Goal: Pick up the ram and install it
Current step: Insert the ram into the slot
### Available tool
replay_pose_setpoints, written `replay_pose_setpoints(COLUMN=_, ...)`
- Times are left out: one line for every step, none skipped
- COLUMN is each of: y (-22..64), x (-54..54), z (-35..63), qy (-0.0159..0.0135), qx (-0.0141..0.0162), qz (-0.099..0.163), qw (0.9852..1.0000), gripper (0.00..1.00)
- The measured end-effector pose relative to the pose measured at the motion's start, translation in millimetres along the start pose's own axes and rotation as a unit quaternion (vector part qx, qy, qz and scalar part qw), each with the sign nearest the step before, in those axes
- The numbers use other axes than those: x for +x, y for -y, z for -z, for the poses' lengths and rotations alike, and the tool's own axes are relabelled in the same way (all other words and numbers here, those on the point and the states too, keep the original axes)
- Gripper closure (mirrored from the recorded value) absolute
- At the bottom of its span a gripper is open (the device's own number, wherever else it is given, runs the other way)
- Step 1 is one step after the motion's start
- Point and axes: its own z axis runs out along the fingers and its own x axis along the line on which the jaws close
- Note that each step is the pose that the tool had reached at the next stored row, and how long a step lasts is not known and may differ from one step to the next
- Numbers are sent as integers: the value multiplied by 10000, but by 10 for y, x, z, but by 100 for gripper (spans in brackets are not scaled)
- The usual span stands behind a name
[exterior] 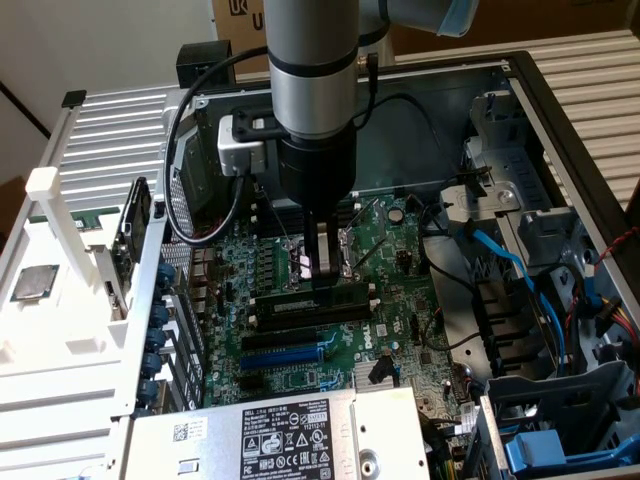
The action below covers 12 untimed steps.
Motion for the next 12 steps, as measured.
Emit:
replay_pose_setpoints(y=0, x=3, z=0, qy=0, qx=0, qz=0, qw=10000, gripper=87)
replay_pose_setpoints(y=0, x=4, z=0, qy=0, qx=0, qz=0, qw=10000, gripper=87)
replay_pose_setpoints(y=0, x=4, z=0, qy=0, qx=0, qz=0, qw=10000, gripper=87)
replay_pose_setpoints(y=0, x=4, z=0, qy=0, qx=0, qz=0, qw=10000, gripper=87)
replay_pose_setpoints(y=0, x=4, z=0, qy=0, qx=0, qz=0, qw=10000, gripper=87)
replay_pose_setpoints(y=0, x=4, z=0, qy=-1, qx=-1, qz=0, qw=10000, gripper=87)
replay_pose_setpoints(y=0, x=5, z=0, qy=-2, qx=-1, qz=0, qw=10000, gripper=87)
replay_pose_setpoints(y=0, x=4, z=-4, qy=0, qx=0, qz=0, qw=10000, gripper=87)
replay_pose_setpoints(y=0, x=4, z=-7, qy=-1, qx=0, qz=0, qw=10000, gripper=87)
replay_pose_setpoints(y=0, x=4, z=-11, qy=-1, qx=0, qz=0, qw=10000, gripper=87)
replay_pose_setpoints(y=1, x=3, z=-19, qy=-1, qx=0, qz=0, qw=10000, gripper=87)
replay_pose_setpoints(y=1, x=3, z=-24, qy=-1, qx=0, qz=0, qw=10000, gripper=87)
